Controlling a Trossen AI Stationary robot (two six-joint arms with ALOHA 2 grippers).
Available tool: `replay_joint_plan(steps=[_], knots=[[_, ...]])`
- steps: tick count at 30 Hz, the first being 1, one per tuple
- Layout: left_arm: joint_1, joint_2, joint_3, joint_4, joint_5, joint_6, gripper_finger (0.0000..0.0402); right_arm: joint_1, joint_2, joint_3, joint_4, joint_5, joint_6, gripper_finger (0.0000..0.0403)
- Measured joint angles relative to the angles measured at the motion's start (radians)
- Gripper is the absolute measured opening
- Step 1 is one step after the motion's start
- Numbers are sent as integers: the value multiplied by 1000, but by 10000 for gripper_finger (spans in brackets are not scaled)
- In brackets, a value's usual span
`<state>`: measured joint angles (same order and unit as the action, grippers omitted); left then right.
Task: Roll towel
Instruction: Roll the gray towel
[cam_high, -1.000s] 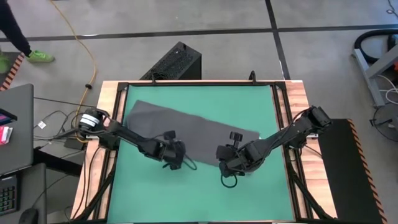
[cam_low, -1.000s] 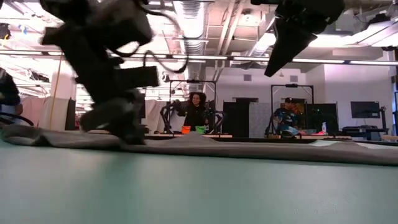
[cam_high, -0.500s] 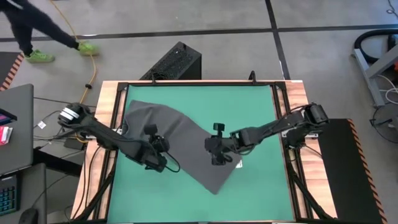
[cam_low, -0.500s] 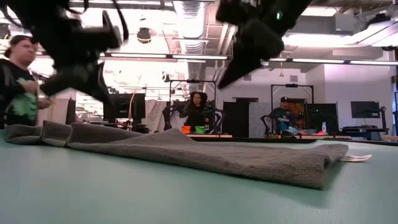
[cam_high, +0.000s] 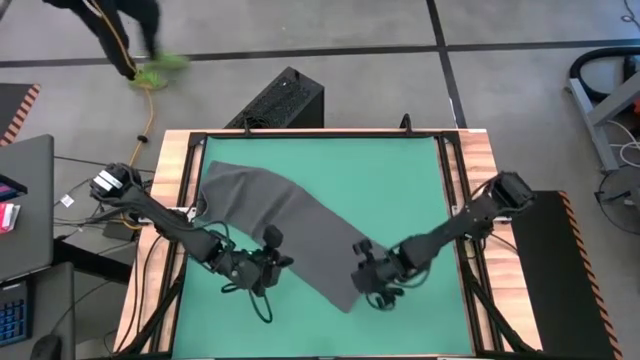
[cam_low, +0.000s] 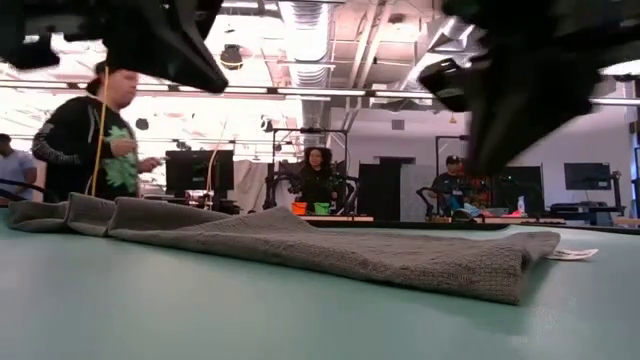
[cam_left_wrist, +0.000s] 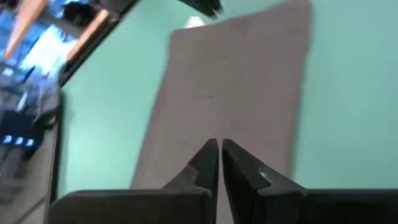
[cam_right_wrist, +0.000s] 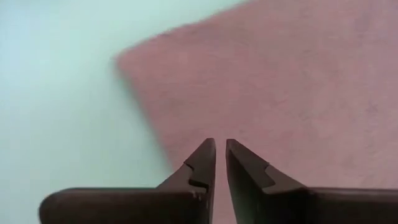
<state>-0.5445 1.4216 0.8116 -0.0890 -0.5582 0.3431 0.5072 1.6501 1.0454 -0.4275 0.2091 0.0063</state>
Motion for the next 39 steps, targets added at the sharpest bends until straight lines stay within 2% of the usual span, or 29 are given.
replay_joint_plan(steps=[3, 6, 11, 15, 20, 24, 29, 35, 39], knots=[[-1, 67, 23, 1, 96, 13, 41, 77, 0, 0, 0, 40, 63, 80], [-1, 148, 78, 2, 183, 37, 75, 142, 0, 0, 3, 113, 127, 116], [-6, 312, 237, -3, 196, 169, 134, 215, 0, 0, 1, 239, 214, 186], [-6, 472, 386, -8, 198, 235, 163, 247, 0, 0, -16, 265, 300, 218], [2, 644, 572, -26, 180, 249, 169, 304, 0, 0, -47, 267, 430, 221], [14, 740, 690, -36, 152, 280, 170, 366, 0, 0, -48, 292, 442, 217], [28, 843, 812, -86, 188, 288, 170, 418, 0, 0, -66, 315, 511, 216], [33, 888, 882, -122, 108, 241, 170, 456, 1, 0, -81, 316, 601, 216], [40, 888, 883, -170, 109, 143, 169, 476, 1, 0, -68, 316, 642, 216]])
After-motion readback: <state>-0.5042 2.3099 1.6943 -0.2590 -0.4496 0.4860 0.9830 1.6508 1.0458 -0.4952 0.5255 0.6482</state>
